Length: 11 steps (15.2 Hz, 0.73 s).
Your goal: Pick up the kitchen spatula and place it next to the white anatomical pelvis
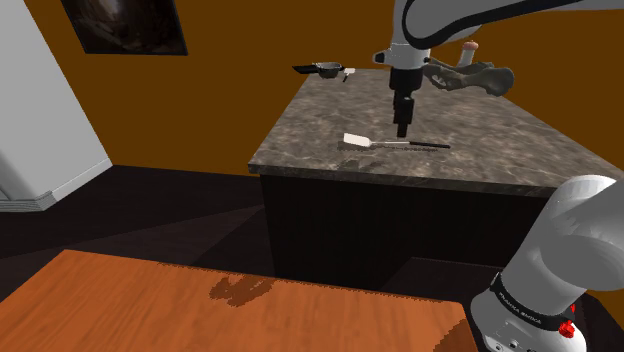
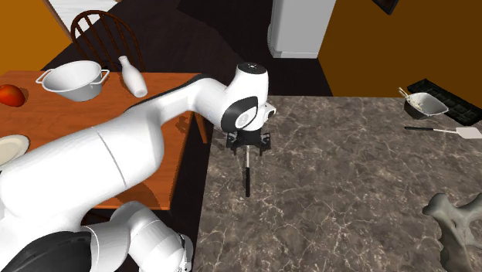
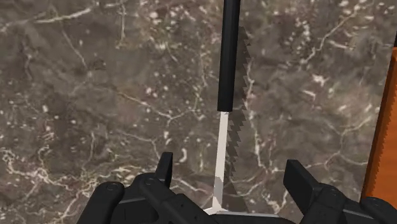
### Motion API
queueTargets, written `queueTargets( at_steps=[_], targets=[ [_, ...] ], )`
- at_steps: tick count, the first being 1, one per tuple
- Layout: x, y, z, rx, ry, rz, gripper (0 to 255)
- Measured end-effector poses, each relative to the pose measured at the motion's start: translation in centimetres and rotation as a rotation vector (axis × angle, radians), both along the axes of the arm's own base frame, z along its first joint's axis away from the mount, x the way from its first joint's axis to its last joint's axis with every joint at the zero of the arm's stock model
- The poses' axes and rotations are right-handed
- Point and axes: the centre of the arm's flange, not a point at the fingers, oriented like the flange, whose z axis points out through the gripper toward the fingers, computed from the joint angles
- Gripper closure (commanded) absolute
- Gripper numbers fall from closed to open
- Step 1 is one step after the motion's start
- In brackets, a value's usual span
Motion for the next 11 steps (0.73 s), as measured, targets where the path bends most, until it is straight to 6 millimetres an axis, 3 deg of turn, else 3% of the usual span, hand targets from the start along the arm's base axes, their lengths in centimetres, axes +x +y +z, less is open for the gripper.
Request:
queueTargets(
  at_steps=[6, 11],
  targets=[
    [0.1, -0.2, -2.7, -0.001, 0.000, 0.006, 0],
    [0.0, -0.1, -2.9, -0.001, 0.000, 0.006, 0]
  ],
)
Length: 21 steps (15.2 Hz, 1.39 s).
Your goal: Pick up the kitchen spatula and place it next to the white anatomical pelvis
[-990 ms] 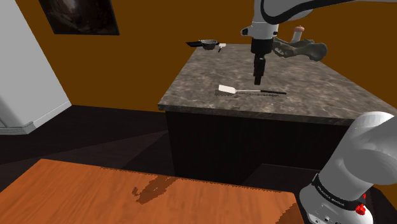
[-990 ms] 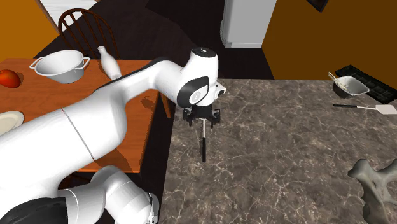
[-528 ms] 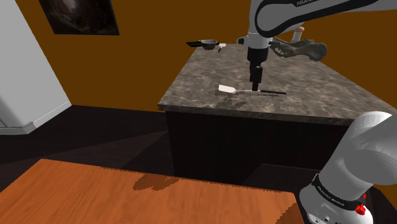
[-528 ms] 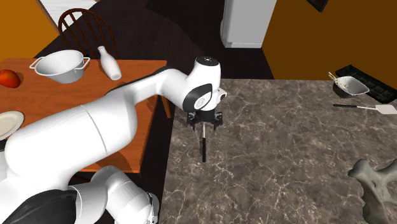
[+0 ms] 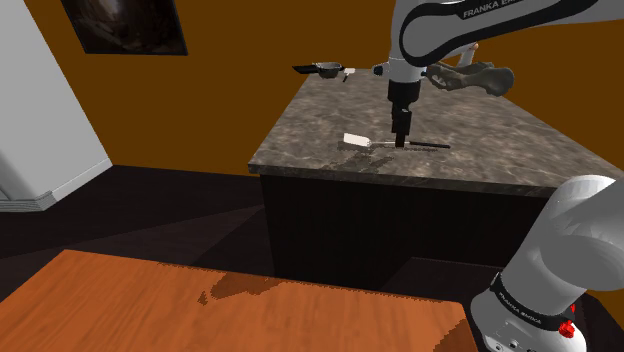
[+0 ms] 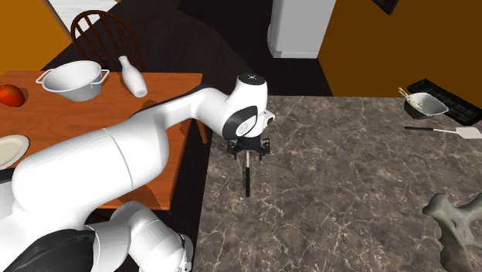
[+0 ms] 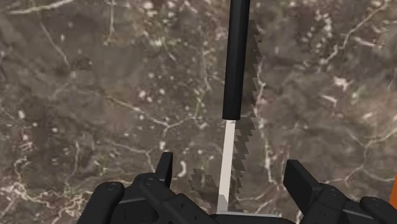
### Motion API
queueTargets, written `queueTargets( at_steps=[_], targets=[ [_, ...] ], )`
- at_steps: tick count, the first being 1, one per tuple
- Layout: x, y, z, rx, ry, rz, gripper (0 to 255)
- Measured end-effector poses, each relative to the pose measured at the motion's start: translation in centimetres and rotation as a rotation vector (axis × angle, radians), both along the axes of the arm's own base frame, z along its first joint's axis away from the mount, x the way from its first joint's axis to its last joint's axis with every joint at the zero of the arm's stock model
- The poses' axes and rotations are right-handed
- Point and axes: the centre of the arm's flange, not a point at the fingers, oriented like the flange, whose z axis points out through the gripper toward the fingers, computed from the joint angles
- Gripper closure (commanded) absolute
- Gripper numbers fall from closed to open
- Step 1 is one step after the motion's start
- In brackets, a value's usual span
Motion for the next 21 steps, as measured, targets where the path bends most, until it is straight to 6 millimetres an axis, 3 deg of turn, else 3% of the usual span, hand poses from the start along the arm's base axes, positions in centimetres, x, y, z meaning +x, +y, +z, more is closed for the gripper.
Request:
queueTargets(
  at_steps=[1, 11, 21],
  targets=[
    [0.0, 0.0, 0.0, 0.000, 0.000, 0.000, 255],
    [0.0, 0.0, 0.0, 0.000, 0.000, 0.000, 255],
    [0.0, 0.1, 4.7, 0.000, 0.000, 0.000, 255]
  ],
)
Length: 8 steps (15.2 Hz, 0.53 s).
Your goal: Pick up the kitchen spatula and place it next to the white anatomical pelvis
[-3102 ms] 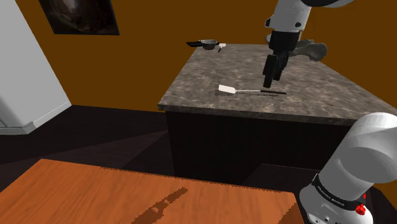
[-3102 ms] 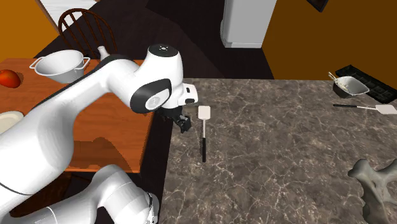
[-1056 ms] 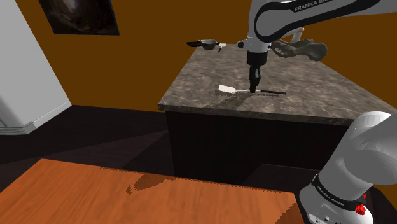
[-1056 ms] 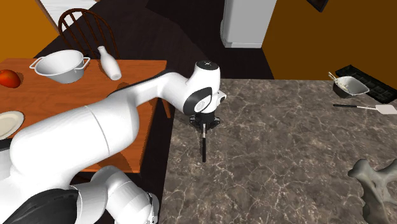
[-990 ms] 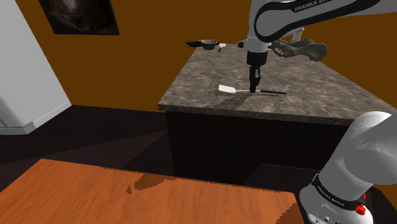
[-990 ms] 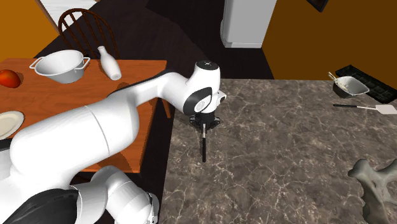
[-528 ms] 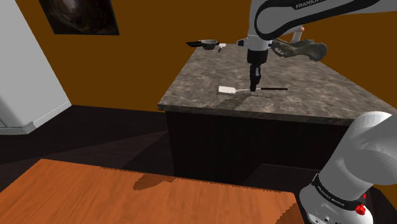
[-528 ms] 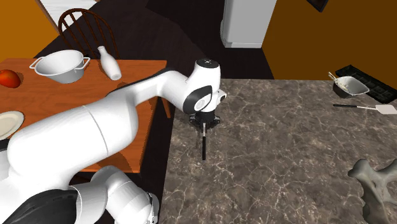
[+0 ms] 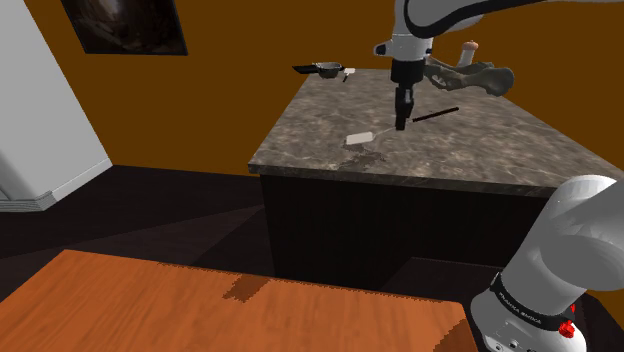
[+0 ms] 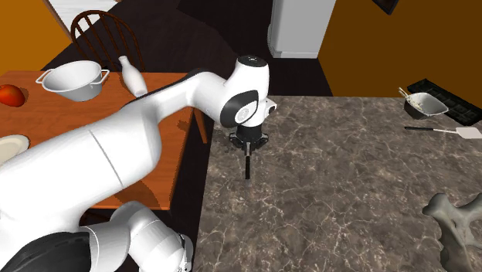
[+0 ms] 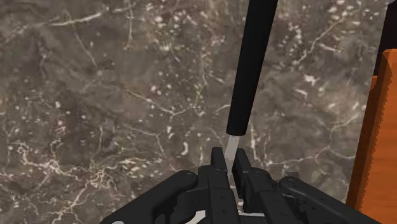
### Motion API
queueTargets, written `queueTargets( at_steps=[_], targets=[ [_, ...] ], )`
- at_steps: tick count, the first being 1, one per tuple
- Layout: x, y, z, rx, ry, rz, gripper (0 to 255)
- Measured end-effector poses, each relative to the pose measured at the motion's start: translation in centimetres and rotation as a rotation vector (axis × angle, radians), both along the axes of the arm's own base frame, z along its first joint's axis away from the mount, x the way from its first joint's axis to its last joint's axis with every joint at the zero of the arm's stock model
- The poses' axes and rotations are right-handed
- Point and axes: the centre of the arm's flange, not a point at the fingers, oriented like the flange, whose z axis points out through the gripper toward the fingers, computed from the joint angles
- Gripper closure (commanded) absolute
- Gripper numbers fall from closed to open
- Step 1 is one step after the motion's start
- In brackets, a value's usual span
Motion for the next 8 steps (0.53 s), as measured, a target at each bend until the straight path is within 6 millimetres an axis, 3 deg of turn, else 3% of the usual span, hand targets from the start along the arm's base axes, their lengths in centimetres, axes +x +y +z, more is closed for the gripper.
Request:
queueTargets(
  at_steps=[8],
  targets=[
    [0.0, 0.0, 4.4, 0.000, 0.000, 0.000, 255]
  ],
)
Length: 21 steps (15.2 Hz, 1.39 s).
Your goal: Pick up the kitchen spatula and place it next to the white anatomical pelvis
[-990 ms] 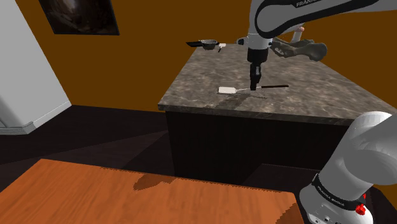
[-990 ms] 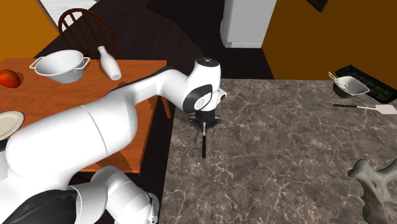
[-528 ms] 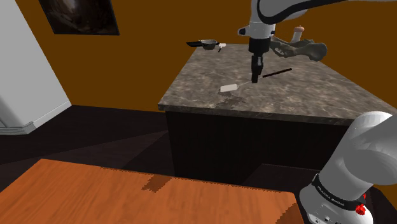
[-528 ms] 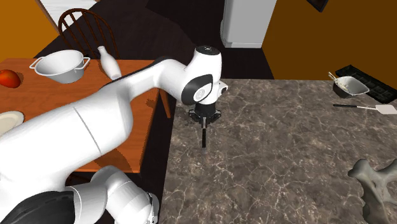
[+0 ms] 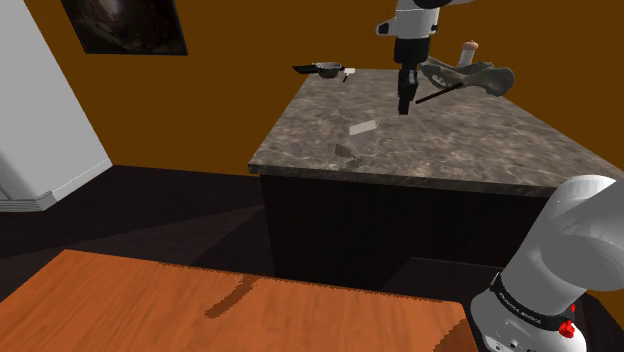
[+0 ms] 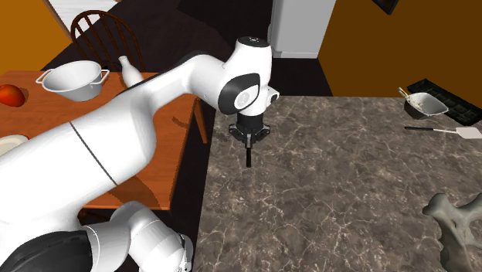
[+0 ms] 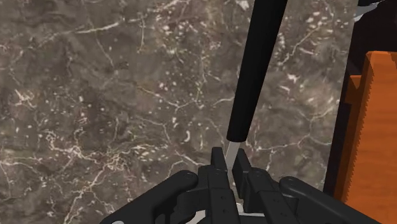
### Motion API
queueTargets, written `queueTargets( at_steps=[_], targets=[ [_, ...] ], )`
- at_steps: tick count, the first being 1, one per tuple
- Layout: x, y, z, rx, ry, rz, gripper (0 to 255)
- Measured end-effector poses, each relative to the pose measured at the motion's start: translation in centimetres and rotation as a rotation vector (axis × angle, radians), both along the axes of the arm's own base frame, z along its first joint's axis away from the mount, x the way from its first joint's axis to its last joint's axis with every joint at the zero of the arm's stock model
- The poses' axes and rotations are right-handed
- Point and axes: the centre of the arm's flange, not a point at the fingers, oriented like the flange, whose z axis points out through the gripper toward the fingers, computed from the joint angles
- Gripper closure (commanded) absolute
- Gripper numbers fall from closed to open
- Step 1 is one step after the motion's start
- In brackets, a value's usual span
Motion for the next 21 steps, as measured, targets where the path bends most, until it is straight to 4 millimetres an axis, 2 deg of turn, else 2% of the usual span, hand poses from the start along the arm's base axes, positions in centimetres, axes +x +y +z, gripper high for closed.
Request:
queueTargets(
  at_steps=[21],
  targets=[
    [0.1, 0.0, 11.0, 0.000, 0.000, 0.000, 255]
  ],
)
